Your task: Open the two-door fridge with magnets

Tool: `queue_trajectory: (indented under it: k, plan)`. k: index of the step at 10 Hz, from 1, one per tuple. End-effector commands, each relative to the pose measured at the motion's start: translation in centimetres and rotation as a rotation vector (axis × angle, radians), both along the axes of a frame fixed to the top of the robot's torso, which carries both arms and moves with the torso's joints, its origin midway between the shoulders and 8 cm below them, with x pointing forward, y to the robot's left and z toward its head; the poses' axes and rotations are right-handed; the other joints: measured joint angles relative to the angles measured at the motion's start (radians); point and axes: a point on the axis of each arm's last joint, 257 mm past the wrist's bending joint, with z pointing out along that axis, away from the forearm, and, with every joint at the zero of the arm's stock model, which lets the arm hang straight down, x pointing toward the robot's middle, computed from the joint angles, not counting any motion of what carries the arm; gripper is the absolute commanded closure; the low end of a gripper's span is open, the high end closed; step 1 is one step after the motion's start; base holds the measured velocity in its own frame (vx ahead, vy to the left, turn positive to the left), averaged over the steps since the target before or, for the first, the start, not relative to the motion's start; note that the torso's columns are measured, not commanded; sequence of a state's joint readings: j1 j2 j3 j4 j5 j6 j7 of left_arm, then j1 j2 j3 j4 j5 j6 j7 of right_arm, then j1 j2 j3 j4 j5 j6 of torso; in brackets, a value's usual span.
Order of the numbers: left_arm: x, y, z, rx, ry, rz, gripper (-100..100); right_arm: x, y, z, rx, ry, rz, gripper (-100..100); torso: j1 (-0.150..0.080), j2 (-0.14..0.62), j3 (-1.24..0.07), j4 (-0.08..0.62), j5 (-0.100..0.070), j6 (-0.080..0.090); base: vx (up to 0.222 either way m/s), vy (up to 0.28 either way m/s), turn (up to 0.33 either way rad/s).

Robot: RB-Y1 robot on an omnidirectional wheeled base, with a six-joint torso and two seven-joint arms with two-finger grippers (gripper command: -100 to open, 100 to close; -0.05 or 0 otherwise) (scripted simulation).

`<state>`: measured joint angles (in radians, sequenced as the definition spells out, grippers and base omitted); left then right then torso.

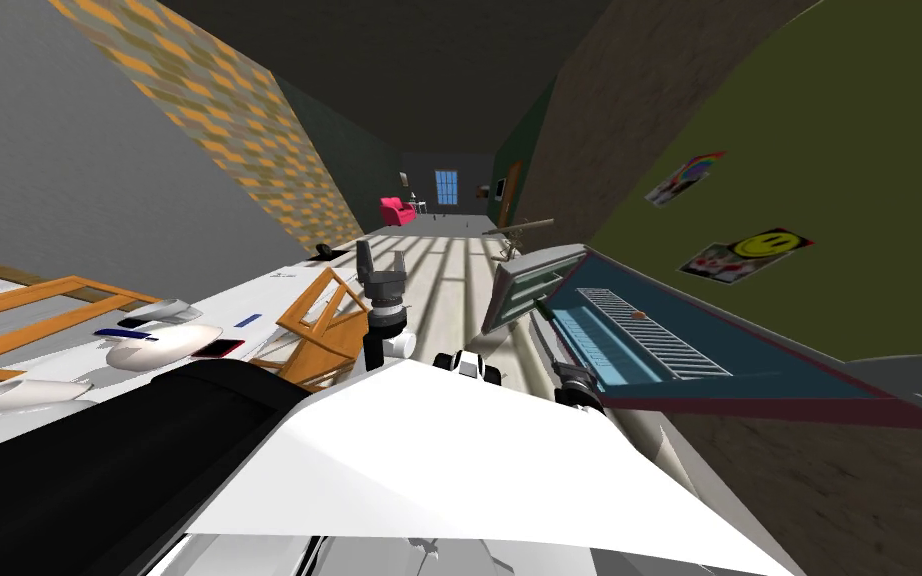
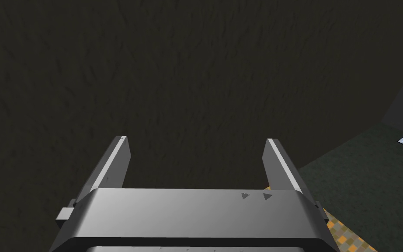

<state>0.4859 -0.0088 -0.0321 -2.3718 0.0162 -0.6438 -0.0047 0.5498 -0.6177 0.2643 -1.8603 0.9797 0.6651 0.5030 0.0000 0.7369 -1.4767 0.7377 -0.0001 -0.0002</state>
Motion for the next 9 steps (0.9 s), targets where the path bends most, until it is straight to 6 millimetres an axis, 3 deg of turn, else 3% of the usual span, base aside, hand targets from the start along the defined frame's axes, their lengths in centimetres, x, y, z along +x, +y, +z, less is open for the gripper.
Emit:
queue_trajectory:
  k: [1,4,9]
  plan:
    - [0.0,0.0,0.0,0.000,0.000,0.000,0,-0.7,-2.0,0.5,-0.138,0.040,-0.001,-100,-0.001,0.001,0.000,0.000,0.000,0.001,0.106,0.161,0.090]
    - [0.0,0.0,0.0,0.000,0.000,0.000,0,-1.1,-3.5,1.1,-0.230,0.062,-0.011,-100,0.000,0.002,0.001,0.000,0.000,0.000,0.082,0.122,0.064]
    - [0.0,0.0,0.0,0.000,0.000,0.000,0,-1.5,-7.5,4.0,-0.543,0.118,-0.010,-100,0.000,0.001,0.001,0.000,0.000,0.000,0.105,0.133,0.105]
